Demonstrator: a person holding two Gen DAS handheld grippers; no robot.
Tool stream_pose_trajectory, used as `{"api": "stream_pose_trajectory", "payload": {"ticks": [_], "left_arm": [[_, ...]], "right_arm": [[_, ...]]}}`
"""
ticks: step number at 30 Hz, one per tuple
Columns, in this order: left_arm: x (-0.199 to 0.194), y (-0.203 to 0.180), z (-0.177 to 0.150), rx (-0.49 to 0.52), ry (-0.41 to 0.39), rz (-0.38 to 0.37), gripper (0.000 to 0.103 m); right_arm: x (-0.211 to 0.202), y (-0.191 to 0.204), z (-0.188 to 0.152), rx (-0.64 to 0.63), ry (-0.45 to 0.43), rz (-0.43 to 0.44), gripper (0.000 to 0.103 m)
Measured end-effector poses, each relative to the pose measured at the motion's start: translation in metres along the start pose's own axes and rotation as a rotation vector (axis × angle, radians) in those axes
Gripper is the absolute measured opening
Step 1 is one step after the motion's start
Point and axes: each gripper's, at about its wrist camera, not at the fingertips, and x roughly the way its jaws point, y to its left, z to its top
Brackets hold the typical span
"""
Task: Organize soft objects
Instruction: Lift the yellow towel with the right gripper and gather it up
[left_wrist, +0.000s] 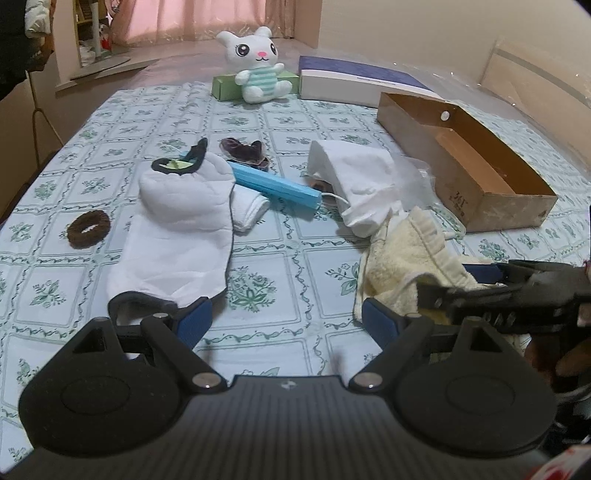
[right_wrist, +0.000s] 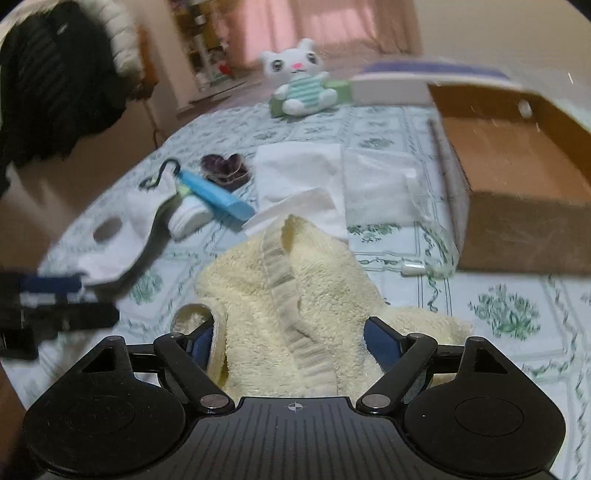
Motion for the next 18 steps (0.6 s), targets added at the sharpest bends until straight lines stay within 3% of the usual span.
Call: {"api": "stream_pose_trajectory", "payload": {"ticks": [2,4,7,12,18], "left_arm": [[0.002,0.000,0.001,0.000,0.003,-0.011,0.086],[0.004,0.000,0.002,-0.002,0.004,-0.015,0.086],[0.005,0.001,0.003,-0.005,0.004,-0.016,0.086],[-0.002,0.012,0.007,-0.016,-0.012,0.002,0.084],[-0.014,0.055,0.017,-0.057,-0.062,0.099,0.082]], "right_arm": [[0.000,0.009,-0.007,-0.094,-0.013,-0.030,0.067],[-0.003,0.011,-0.012,-0.131,-0.034,0.003,0.045],[-0.007,0.013,-0.015,-0.153,-0.049,0.022,0.028],[-0.025,0.013,-0.011,-0.120,-0.071,0.052,0.024],[-0.067,0.006,0.008,-0.044,-0.213,0.116,0.024]]}}
